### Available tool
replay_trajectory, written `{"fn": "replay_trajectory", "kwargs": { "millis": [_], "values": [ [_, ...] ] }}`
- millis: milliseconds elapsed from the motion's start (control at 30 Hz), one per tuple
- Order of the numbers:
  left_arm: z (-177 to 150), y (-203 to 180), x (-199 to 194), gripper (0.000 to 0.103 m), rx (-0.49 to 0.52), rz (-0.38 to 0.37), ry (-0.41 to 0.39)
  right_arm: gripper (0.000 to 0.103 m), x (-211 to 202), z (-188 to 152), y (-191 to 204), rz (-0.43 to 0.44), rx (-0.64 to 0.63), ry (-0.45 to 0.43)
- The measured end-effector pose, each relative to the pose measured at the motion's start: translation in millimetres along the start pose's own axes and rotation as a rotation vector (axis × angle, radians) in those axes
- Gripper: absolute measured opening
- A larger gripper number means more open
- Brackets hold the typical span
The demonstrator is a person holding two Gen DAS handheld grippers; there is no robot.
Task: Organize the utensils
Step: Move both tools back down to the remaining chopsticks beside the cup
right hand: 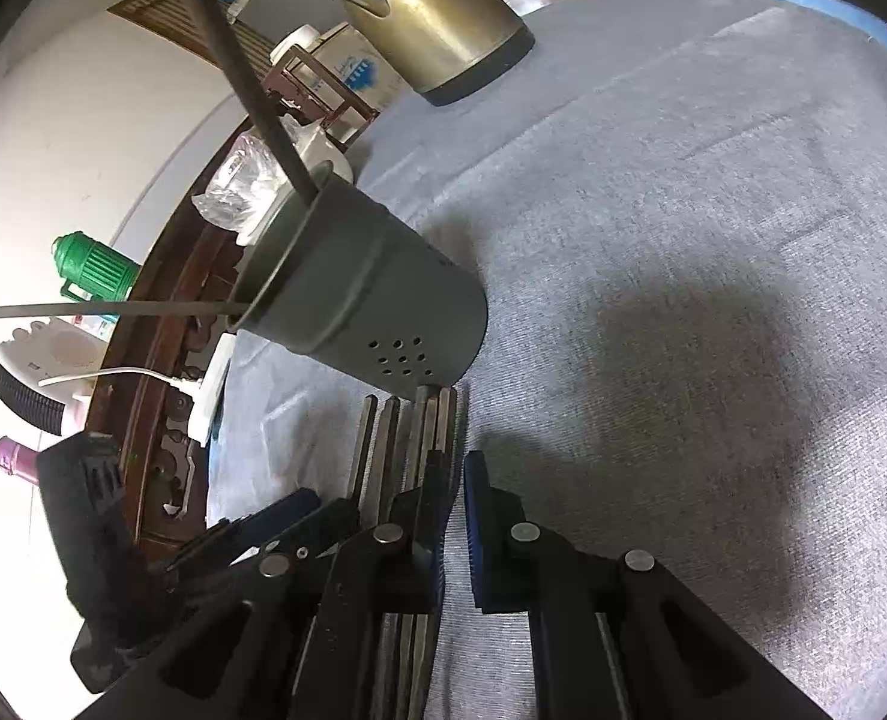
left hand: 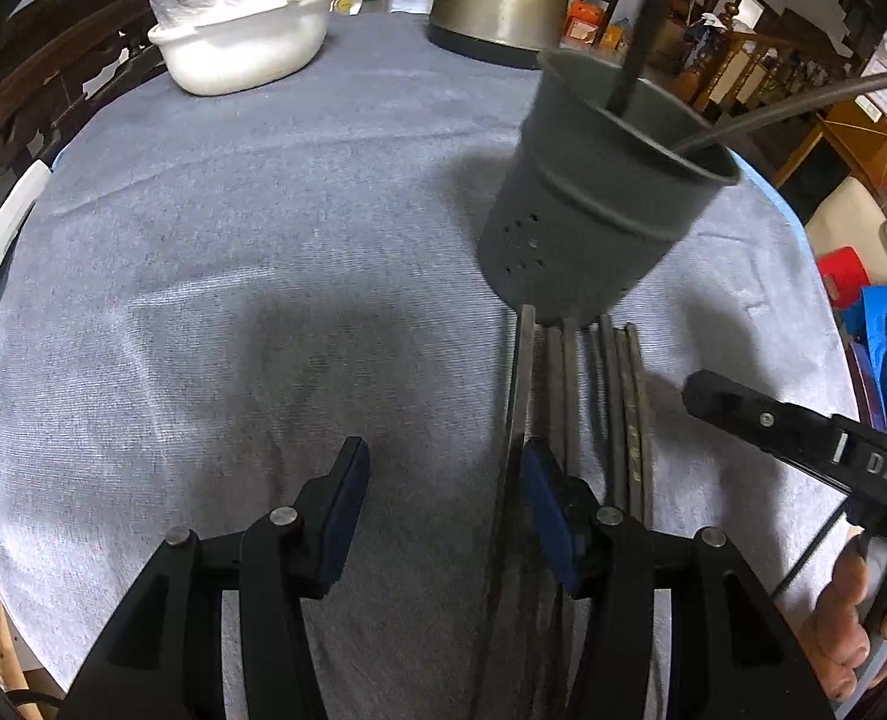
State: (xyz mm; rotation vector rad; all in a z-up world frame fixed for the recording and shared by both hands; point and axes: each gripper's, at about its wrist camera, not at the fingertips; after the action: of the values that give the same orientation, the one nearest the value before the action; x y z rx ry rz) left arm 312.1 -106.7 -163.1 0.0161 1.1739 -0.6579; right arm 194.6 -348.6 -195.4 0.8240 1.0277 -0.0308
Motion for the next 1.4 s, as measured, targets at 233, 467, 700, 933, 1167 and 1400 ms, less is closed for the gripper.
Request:
{"fn": "replay_trajectory", "kwargs": {
  "millis": [233, 467, 700, 933, 1167, 1400],
  "values": [
    [-2, 11, -7, 0.054, -0.006, 0.002, -0.006, 0.008, 10, 2, 8, -0.011, -0.021, 0.02],
    [2, 28, -12, 0.054, -0.034, -0.022, -0.014, 0.01, 27, -2, 22, -0.051, -0.063, 0.033],
    [9, 35, -14, 0.054, -0.03, -0.02, -0.016, 0.009, 28, -4, 34, -0.109, -0.134, 0.022],
    [15, 35, -6, 0.054, -0.01, -0.015, -0.008, 0.01, 16, 6, 17, -0.154, -0.095, 0.026],
    [22, 31, -4, 0.054, -0.014, -0.013, 0.006, 0.014, 23, 15, 16, -0.191, -0.052, 0.073],
    [36, 30, 4, 0.054, -0.006, -0.021, 0.029, 0.014, 28, 24, 22, -0.214, -0.043, 0.078]
  ]
}}
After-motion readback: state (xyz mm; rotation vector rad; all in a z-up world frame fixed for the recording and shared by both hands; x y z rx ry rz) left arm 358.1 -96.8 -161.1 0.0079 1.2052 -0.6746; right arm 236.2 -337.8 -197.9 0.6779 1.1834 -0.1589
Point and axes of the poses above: each gripper's, at about its wrist camera, not at the fingertips, and x roughly the way its jaws point, y to its left, z to its top, and after that the axes turned 10 degrees about -z, right-handed
